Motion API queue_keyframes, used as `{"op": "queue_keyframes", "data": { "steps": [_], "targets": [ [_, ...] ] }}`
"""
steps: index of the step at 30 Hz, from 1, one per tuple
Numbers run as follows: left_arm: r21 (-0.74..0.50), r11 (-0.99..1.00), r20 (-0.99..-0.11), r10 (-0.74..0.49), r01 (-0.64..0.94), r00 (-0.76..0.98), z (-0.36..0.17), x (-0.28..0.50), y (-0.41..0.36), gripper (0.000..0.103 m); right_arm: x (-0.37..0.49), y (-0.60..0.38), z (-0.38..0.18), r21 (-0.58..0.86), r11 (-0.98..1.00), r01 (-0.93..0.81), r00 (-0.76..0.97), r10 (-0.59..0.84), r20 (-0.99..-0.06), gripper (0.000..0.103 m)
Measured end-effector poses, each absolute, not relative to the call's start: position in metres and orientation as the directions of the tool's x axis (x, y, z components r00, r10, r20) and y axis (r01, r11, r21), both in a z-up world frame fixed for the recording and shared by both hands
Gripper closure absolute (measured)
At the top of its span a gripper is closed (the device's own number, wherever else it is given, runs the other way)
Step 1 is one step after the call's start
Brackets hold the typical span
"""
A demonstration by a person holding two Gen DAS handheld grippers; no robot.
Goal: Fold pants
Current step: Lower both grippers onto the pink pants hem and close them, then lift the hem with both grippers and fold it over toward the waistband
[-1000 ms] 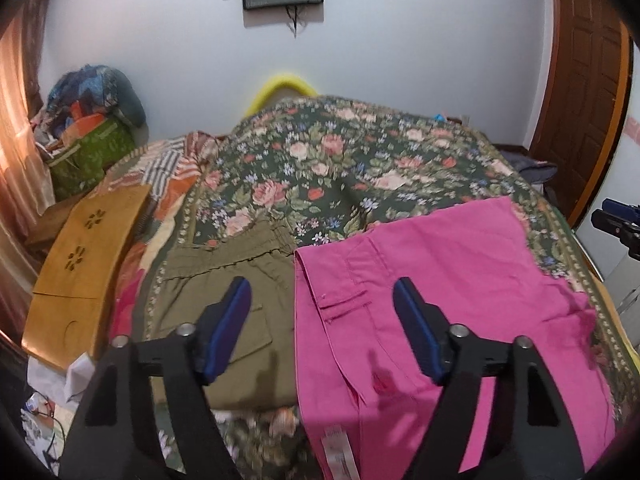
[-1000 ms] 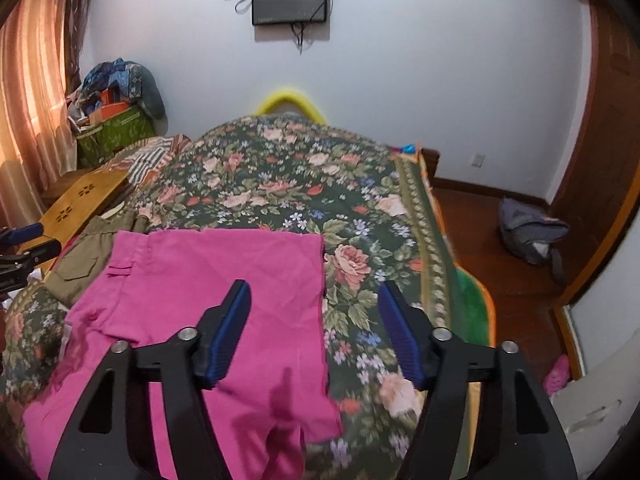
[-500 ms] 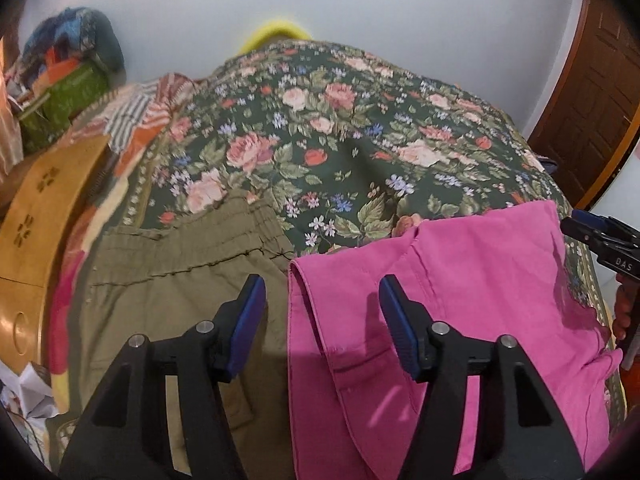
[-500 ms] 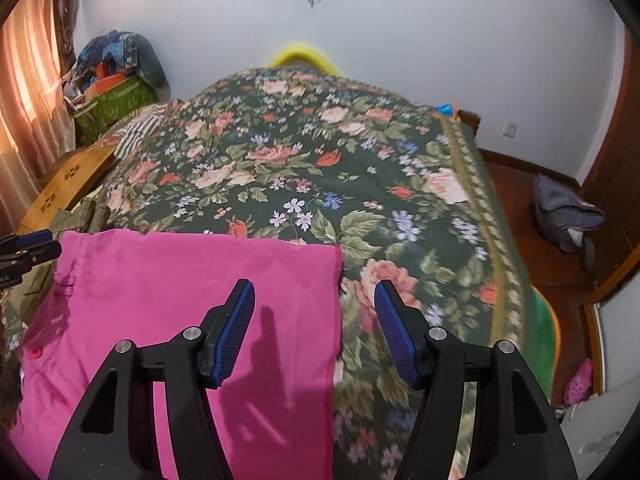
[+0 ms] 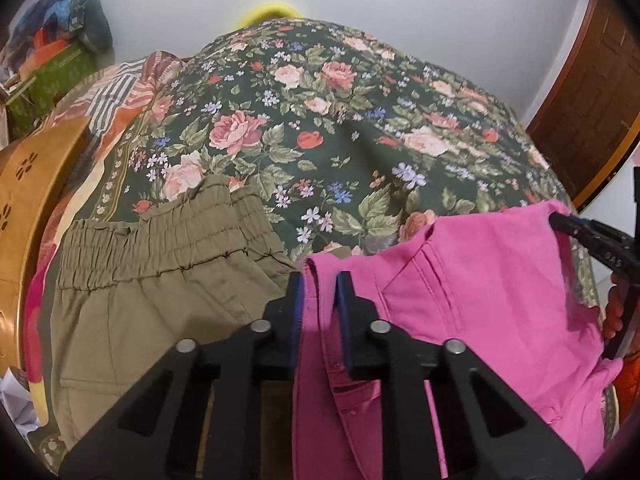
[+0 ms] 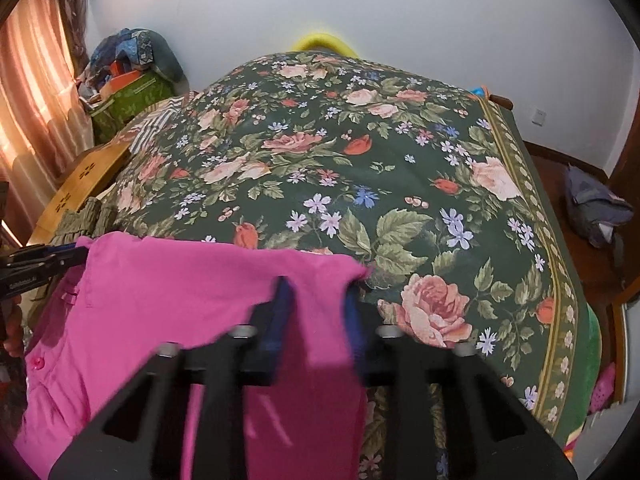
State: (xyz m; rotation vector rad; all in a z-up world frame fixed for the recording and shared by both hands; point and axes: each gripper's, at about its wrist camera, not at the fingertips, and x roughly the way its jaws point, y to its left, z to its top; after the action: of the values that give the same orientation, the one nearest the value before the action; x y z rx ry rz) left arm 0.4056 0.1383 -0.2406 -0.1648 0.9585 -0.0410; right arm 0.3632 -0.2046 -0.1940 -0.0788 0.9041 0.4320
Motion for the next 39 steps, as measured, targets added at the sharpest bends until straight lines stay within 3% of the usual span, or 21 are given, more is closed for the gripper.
{"op": "queue_keyframes", "data": {
  "steps": [9, 24, 39],
  "targets": [
    [-0.178, 0.984, -0.75, -0.134, -0.002, 0.648, -0.196, 0.384, 0.134, 0.094, 0.351, -0.208, -0.173, 0.108, 0.923, -0.368, 0.579, 0.319, -0.75, 0.097],
    [-0.131, 0.987, -0.66, -0.157, 0.093, 0.734, -0.099, 0.301, 0.106, 0.096, 0.274, -0.222, -0.073, 0.127, 0.913, -0.387, 0.674, 0.375, -0.637, 0.098],
    [-0.082, 0.986, -0.623, -0.163, 0.143, 0.765, -0.061, 0.175, 0.088, 0.099, 0.161, -0.239, -0.035, 0.153, 0.89, -0.43, 0.683, 0.432, -0.589, 0.098]
  ]
}}
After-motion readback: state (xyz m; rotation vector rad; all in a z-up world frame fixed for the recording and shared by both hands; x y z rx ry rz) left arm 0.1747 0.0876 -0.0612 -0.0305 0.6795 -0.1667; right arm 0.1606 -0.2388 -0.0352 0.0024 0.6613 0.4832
